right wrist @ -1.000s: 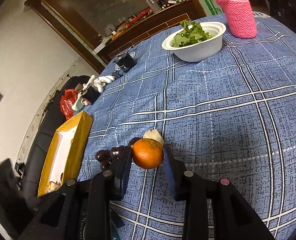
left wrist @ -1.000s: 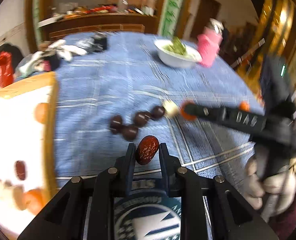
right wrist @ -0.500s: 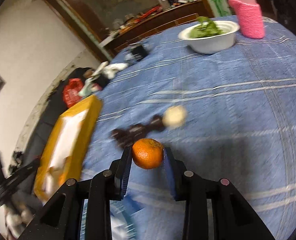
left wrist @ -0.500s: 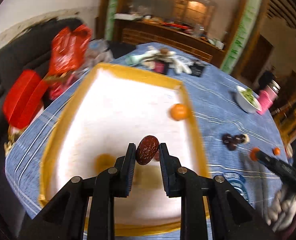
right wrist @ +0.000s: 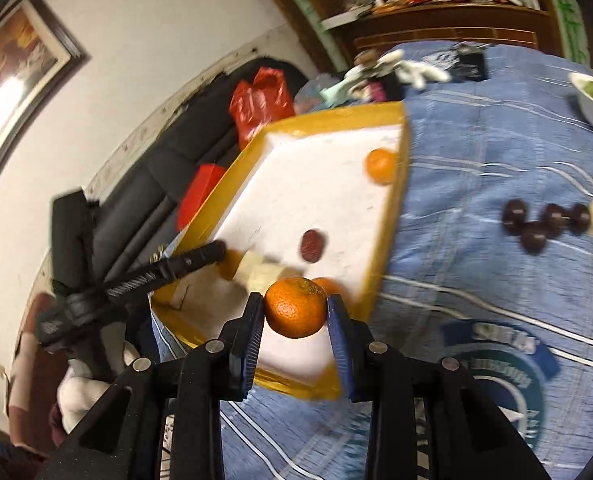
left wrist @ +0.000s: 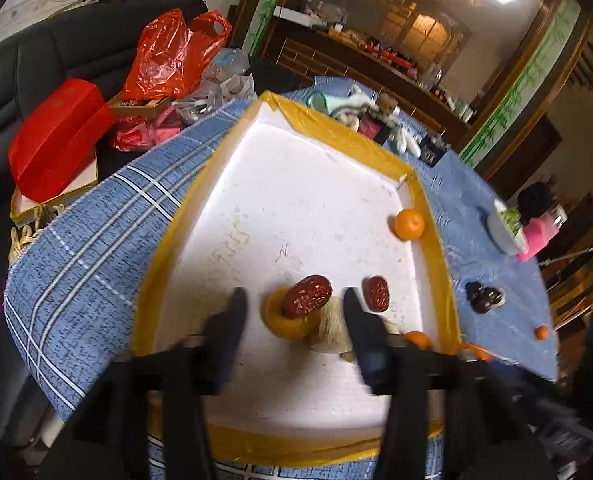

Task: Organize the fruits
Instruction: 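Lower the tangerine into the tray with the right tool while the left tool releases the red date, then grasp a loose tangerine on the tablecloth with the right tool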

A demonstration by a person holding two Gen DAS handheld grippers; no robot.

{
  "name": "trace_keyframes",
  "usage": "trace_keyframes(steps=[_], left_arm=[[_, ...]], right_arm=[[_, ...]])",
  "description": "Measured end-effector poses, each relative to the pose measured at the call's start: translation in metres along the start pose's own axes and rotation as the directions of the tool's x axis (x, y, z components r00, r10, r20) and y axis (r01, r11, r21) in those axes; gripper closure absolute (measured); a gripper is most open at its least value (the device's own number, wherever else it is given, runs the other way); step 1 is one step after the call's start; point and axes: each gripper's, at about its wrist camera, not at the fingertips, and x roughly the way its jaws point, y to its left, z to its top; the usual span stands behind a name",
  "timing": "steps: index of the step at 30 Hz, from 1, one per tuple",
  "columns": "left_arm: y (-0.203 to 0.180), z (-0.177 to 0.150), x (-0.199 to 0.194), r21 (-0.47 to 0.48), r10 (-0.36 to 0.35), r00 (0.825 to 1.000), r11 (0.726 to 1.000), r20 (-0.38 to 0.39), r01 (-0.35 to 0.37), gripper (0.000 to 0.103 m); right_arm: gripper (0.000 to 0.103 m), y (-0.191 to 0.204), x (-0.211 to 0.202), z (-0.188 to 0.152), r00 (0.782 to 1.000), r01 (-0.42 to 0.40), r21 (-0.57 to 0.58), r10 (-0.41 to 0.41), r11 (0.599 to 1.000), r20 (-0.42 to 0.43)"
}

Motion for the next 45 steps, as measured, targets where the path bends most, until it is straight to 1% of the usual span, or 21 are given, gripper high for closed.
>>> trace_keyframes(steps=[1,3,6,9,11,15,19,21,24,27,32,34,35,37,38,39,40,41,42,44,45], left_arm=[[0.002,0.001,-0.005,-0.001,-0.007,1.000,1.000,0.014,0.007,0.043],[0.007,0.004,-0.014,-0.012,-0.025,0.999,1.000,0.035,0.025,0.032],[0.015,0.008,-0.024,-0.040,-0.061,0.996,0.997,0.060,0.063,0.025],[0.021,0.009,-0.028,-0.050,-0.075,0.995,0.996,0.064,0.078,0.020],[0.021,0.008,-0.031,-0.043,-0.101,0.992,0.994,0.070,0.104,0.019],[0.018,0.006,-0.035,-0.041,-0.123,0.990,0.991,0.063,0.126,0.019],[0.011,0.003,-0.037,-0.040,-0.129,0.990,0.991,0.057,0.131,0.019],[0.010,0.003,-0.038,-0.042,-0.133,0.989,0.990,0.058,0.136,0.019],[0.007,0.002,-0.043,-0.043,-0.134,0.989,0.990,0.066,0.137,0.019],[0.006,0.002,-0.048,-0.043,-0.137,0.988,0.989,0.075,0.141,0.019],[-0.001,0.003,-0.062,-0.032,-0.138,0.985,0.989,0.104,0.142,0.018],[-0.009,0.004,-0.070,-0.023,-0.123,0.986,0.992,0.116,0.126,0.014],[-0.014,0.004,-0.076,-0.011,-0.117,0.983,0.993,0.139,0.120,0.011],[-0.024,0.001,-0.089,0.031,-0.151,0.968,0.988,0.202,0.148,0.006],[-0.029,-0.001,-0.093,0.055,-0.178,0.958,0.984,0.224,0.170,0.004],[-0.036,-0.004,-0.097,0.083,-0.210,0.948,0.977,0.240,0.196,0.004],[-0.047,-0.007,-0.098,0.118,-0.244,0.939,0.968,0.241,0.222,0.004],[-0.057,-0.009,-0.097,0.144,-0.260,0.938,0.962,0.228,0.231,0.004],[-0.070,-0.012,-0.094,0.175,-0.266,0.943,0.957,0.201,0.233,0.004],[-0.105,-0.021,-0.085,0.260,-0.250,0.959,0.943,0.136,0.209,0.004],[-0.116,-0.026,-0.082,0.289,-0.246,0.962,0.935,0.120,0.204,0.004]], right_arm=[[0.067,0.003,0.007,-0.001,1.000,0.004,-0.009,-0.004,1.000,-0.014],[0.065,0.010,0.019,-0.002,0.999,0.017,-0.024,-0.017,1.000,-0.036],[0.065,0.014,0.035,-0.005,0.998,0.027,-0.035,-0.029,0.999,-0.064],[0.065,0.019,0.043,-0.007,0.996,0.026,-0.034,-0.029,0.999,-0.086],[0.065,0.021,0.044,-0.008,0.995,0.029,-0.038,-0.032,0.999,-0.092],[0.064,0.022,0.042,-0.011,0.994,0.035,-0.043,-0.039,0.998,-0.100],[0.063,0.033,0.042,-0.021,0.988,0.080,-0.113,-0.094,0.990,-0.120],[0.059,0.041,0.045,-0.023,0.981,0.111,-0.158,-0.133,0.981,-0.139],[0.059,0.040,0.048,-0.022,0.977,0.101,-0.131,-0.123,0.986,-0.175],[0.059,0.041,0.047,-0.022,0.978,0.093,-0.121,-0.114,0.988,-0.176],[0.059,0.047,0.043,-0.030,0.982,0.081,-0.122,-0.100,0.989,-0.163],[0.059,0.050,0.039,-0.033,0.984,0.077,-0.125,-0.096,0.989,-0.153],[0.060,0.050,0.037,-0.034,0.985,0.072,-0.117,-0.089,0.991,-0.146],[0.058,0.044,0.031,-0.034,0.990,0.045,-0.079,-0.055,0.996,-0.130],[0.053,0.042,0.026,-0.035,0.992,0.033,-0.062,-0.041,0.997,-0.118],[0.051,0.038,0.016,-0.035,0.995,0.034,-0.047,-0.038,0.998,-0.088],[0.050,0.036,0.009,-0.035,0.997,0.044,-0.038,-0.046,0.998,-0.062],[0.049,0.032,-0.001,-0.036,0.998,0.054,-0.026,-0.055,0.998,-0.030],[0.046,0.025,-0.014,-0.036,0.998,0.059,0.001,-0.059,0.998,0.013],[0.043,0.012,-0.033,-0.037,0.996,0.058,0.054,-0.061,0.997,0.068],[0.043,0.003,-0.043,-0.039,0.993,0.065,0.088,-0.073,0.994,0.092]])
